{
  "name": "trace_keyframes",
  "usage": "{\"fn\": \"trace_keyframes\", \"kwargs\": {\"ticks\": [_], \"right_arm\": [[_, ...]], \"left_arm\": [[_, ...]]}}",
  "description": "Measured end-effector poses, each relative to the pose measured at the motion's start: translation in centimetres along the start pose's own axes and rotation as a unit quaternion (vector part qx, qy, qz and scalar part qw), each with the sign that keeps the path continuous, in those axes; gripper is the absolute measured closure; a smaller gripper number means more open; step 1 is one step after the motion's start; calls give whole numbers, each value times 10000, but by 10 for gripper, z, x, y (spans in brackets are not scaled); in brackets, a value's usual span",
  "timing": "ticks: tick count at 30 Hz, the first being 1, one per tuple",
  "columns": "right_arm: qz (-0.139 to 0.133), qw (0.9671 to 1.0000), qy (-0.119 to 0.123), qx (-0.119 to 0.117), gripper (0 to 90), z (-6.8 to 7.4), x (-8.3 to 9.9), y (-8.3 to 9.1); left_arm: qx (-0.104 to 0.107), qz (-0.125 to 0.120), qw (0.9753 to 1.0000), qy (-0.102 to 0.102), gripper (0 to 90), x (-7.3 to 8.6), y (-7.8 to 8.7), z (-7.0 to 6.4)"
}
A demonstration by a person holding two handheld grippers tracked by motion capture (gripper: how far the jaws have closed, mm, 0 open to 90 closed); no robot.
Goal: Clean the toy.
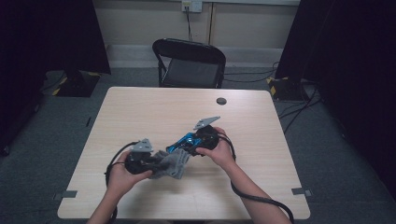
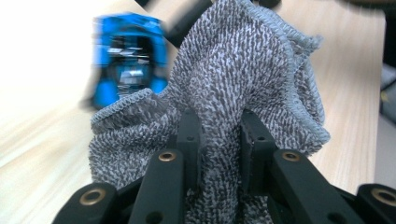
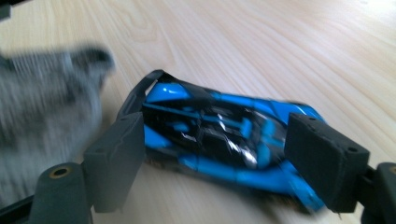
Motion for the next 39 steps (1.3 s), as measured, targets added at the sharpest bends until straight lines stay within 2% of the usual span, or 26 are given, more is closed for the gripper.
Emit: {"fn": "trace_keyframes", "kwargs": {"ticks": [1, 2, 3, 5, 6, 9, 11, 12, 14, 15, 17, 19, 21, 22, 23, 24, 26, 27, 29, 30, 32, 34, 35, 36, 38, 39], "right_arm": [[105, 9998, 143, -12, 197, 3, -5, -10], [105, 9998, 143, -12, 197, 3, -5, -10], [185, 9996, 195, -18, 184, 3, -6, -17], [267, 9995, 173, -16, 172, 2, -5, -23], [277, 9994, 201, 70, 172, 1, -5, -24], [359, 9988, 311, 131, 148, 1, -6, -27], [498, 9972, 469, 294, 133, 0, -5, -30], [516, 9970, 507, 277, 121, 0, -5, -31], [515, 9960, 681, 249, 82, 1, -5, -34], [485, 9966, 611, 244, 69, 1, -4, -35], [366, 9972, 632, 146, 62, 0, -3, -38], [294, 9977, 597, 89, 61, -2, -2, -38], [188, 9980, 604, 64, 61, -2, 0, -38], [151, 9981, 598, 63, 62, -2, 1, -37], [107, 9982, 587, 75, 61, -1, 1, -37], [67, 9982, 595, 71, 61, -1, 2, -37], [20, 9982, 589, 77, 62, -1, 3, -37], [2, 9983, 581, 82, 62, -1, 3, -37], [27, 9983, 585, 76, 62, -1, 3, -37], [38, 9982, 593, 73, 62, -1, 3, -37], [22, 9982, 589, 76, 62, -1, 3, -37], [-40, 9983, 577, 77, 62, -1, 4, -37], [-55, 9983, 575, 64, 63, -1, 4, -37], [-58, 9983, 574, 64, 63, -1, 4, -37], [-33, 9984, 565, 71, 63, -1, 4, -37], [-20, 9984, 561, 72, 63, -1, 3, -37]], "left_arm": [[-213, -168, 9994, 195, 730, 5, 13, 12], [-213, -168, 9994, 195, 730, 5, 13, 12], [-425, -256, 9980, 397, 730, 12, 23, 24], [-576, -305, 9960, 615, 730, 21, 29, 33], [-643, -314, 9950, 697, 730, 24, 30, 37], [-867, -229, 9924, 838, 729, 32, 30, 45], [-970, -182, 9908, 924, 728, 34, 29, 48], [-1051, -167, 9895, 978, 727, 36, 28, 51], [-1061, -127, 9881, 1111, 727, 39, 22, 53], [-1086, -66, 9880, 1100, 722, 41, 20, 54], [-1156, 156, 9877, 1038, 712, 45, 11, 56], [-1058, 236, 9885, 1053, 682, 47, 4, 56], [-1056, 353, 9897, 905, 620, 47, -1, 55], [-1056, 353, 9897, 905, 561, 47, -1, 55], [-1127, 414, 9907, 639, 497, 44, -3, 55], [-1126, 362, 9918, 478, 454, 41, -4, 55], [-1084, 384, 9926, 397, 377, 39, -5, 55], [-1079, 563, 9923, 206, 353, 37, -10, 55], [-956, 860, 9916, 110, 332, 41, -19, 55], [-961, 900, 9913, -91, 349, 44, -24, 55], [-975, 901, 9910, -144, 385, 43, -24, 54], [-1010, 974, 9901, -62, 637, 41, -22, 54], [-1283, 953, 9860, 475, 679, 38, -21, 57], [-1560, 864, 9814, 715, 694, 37, -22, 60], [-1938, 836, 9736, 865, 702, 31, -26, 65], [-2012, 826, 9717, 919, 704, 28, -30, 66]]}}
Point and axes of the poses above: each handheld gripper's, and its own axes: y roughly backward along the jaws, x roughly out of its underside, z roughly to its left, the point moved 4 cm from there along -y, roughly forward along the jaws, and after that the axes turned 1 degree about -x, right-handed, at the moved point
